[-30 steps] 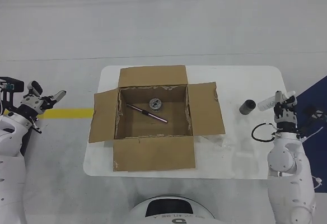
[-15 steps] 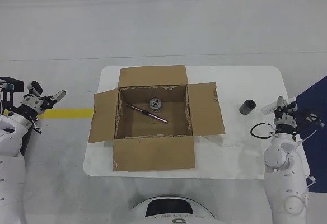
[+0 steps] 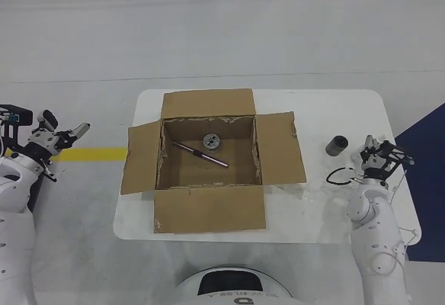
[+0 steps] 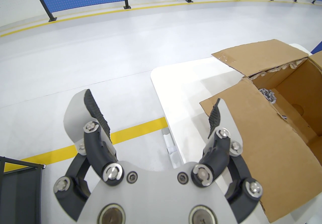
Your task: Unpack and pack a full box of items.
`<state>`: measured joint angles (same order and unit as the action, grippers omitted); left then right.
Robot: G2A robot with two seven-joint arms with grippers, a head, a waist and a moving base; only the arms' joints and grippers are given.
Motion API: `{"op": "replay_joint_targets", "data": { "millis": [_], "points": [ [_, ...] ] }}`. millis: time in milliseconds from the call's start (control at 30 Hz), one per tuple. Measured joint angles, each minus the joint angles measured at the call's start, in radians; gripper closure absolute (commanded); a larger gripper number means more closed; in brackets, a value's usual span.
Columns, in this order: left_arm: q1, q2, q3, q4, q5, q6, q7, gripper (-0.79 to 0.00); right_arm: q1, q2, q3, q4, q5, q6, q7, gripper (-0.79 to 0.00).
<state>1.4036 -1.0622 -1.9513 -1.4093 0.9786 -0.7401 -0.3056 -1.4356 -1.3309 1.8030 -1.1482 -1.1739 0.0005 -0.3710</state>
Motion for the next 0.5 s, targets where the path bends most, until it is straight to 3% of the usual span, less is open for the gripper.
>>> {"op": "replay_joint_targets", "data": {
  "millis": [67,167,300,500],
  "points": [
    [0.000,0.000,0.000,0.000,0.000,0.000,0.000,-0.785,0.004,0.001,0.001,0.010,-0.005,0.000,0.000,-0.015],
    [0.000,0.000,0.000,0.000,0.000,0.000,0.000,-0.785,0.009,0.003,0.003,0.024,-0.006,-0.002,0.007,-0.231],
    [0.000,0.000,0.000,0.000,0.000,0.000,0.000,-0.785,0.014,0.005,0.000,0.035,-0.012,-0.003,0.015,-0.292],
    [0.000,0.000,0.000,0.000,0.000,0.000,0.000,-0.785,0.006,0.005,0.004,0.015,0.008,-0.009,0.011,-0.296]
  ]
}}
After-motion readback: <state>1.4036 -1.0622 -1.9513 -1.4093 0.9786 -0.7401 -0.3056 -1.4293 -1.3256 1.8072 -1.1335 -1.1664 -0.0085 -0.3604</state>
